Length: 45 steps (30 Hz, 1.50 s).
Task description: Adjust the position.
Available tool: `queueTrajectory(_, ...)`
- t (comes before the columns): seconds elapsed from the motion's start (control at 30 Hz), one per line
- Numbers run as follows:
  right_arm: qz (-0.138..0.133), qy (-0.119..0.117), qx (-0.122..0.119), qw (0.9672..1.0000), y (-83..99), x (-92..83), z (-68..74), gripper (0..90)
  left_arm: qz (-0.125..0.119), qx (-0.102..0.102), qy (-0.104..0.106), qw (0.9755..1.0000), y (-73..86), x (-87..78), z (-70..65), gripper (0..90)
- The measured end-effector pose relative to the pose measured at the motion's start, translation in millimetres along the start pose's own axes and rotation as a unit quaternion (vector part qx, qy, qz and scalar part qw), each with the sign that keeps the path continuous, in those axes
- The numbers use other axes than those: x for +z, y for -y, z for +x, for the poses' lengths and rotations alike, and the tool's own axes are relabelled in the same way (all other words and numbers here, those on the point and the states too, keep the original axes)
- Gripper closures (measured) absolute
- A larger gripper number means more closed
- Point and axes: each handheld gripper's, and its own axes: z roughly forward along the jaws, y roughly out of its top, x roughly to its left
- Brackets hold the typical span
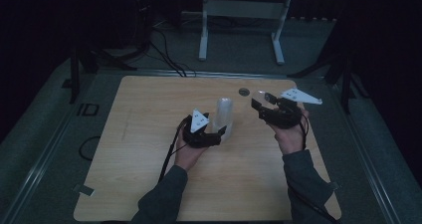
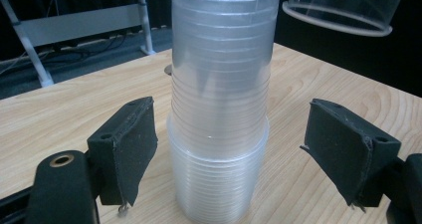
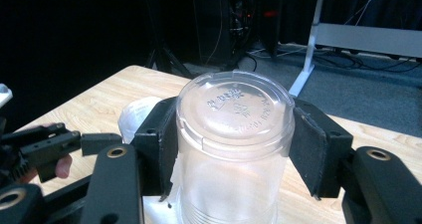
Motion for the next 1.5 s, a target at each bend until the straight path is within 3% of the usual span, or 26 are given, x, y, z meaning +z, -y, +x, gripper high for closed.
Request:
queueTrajectory(0.63,0.015,0.005,0.005,0.9999,21.1,-4.9,-0.2,41.0,-0.001,0.011,0.013,0.9999,0.6,-2.7,-8.2,22.8)
queueTrajectory(0.87,0.021,0.006,0.008,0.9997,31.1,-5.3,0.7,41.1,-0.005,0.014,0.017,0.9997,2.8,-5.6,-8.8,28.3)
queueTrajectory(1.13,0.023,0.007,0.02,0.9995,40.5,-7.5,-0.4,41.0,-0.004,0.022,0.026,0.9994,2.5,-6.6,-12.9,30.5)
queueTrajectory(1.23,0.021,-0.001,0.035,0.9992,43.4,-7.6,-1.9,41.0,-0.003,0.023,0.029,0.9993,2.1,-7.4,-13.6,30.9)
queueTrajectory(1.5,0.029,0.001,0.04,0.9988,51.9,-6.6,-3.1,41.0,-0.002,0.024,0.034,0.9991,1.6,-8.0,-13.7,31.4)
